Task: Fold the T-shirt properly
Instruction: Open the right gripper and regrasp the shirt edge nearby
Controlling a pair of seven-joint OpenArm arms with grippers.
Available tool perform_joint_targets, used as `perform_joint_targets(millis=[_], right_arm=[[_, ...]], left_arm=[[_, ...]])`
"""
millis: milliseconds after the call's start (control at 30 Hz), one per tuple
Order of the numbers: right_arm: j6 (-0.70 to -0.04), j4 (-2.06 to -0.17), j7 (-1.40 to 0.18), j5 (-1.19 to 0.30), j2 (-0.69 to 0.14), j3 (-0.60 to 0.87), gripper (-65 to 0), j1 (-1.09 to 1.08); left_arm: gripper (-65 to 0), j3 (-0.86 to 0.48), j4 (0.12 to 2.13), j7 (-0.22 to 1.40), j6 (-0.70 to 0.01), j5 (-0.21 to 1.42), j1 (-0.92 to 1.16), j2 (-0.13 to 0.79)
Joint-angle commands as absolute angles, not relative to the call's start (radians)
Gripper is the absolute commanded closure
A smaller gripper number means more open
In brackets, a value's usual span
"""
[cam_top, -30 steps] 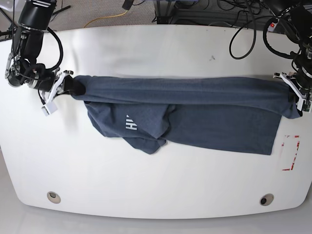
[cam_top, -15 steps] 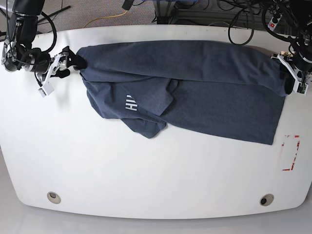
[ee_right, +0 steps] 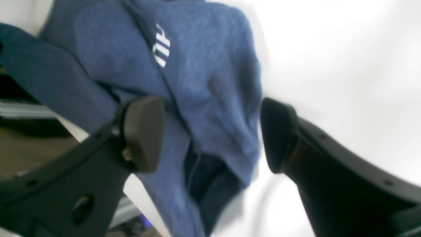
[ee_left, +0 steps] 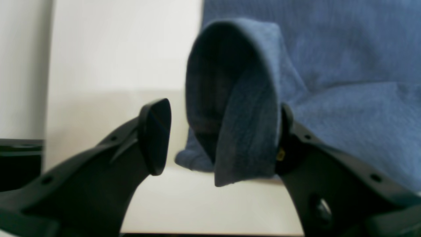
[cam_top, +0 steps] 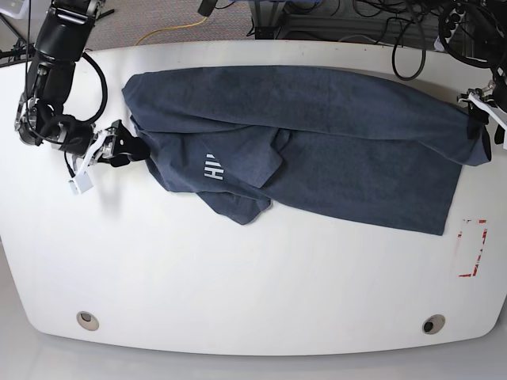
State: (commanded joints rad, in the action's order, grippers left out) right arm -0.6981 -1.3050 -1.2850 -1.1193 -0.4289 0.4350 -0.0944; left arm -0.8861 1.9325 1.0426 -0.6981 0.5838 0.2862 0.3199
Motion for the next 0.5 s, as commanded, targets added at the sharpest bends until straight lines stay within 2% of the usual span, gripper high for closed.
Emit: perform_joint_targets(millis=[333,500], right_arm=[[-0.698,-1.3,-1.237,-0.796,-0.3,0.438,-34.2,-0.185],[-0.698,-1.299,-1.191,-0.693,-0.254,0.437,-31.2,-0.186]], left_arm=[[-34.4,-0.921,1.928,1.055,-0.698,0.591,0.292,0.329],[-34.4,-0.94,1.926,1.055,-0.698,0.593,0.292,0.325]])
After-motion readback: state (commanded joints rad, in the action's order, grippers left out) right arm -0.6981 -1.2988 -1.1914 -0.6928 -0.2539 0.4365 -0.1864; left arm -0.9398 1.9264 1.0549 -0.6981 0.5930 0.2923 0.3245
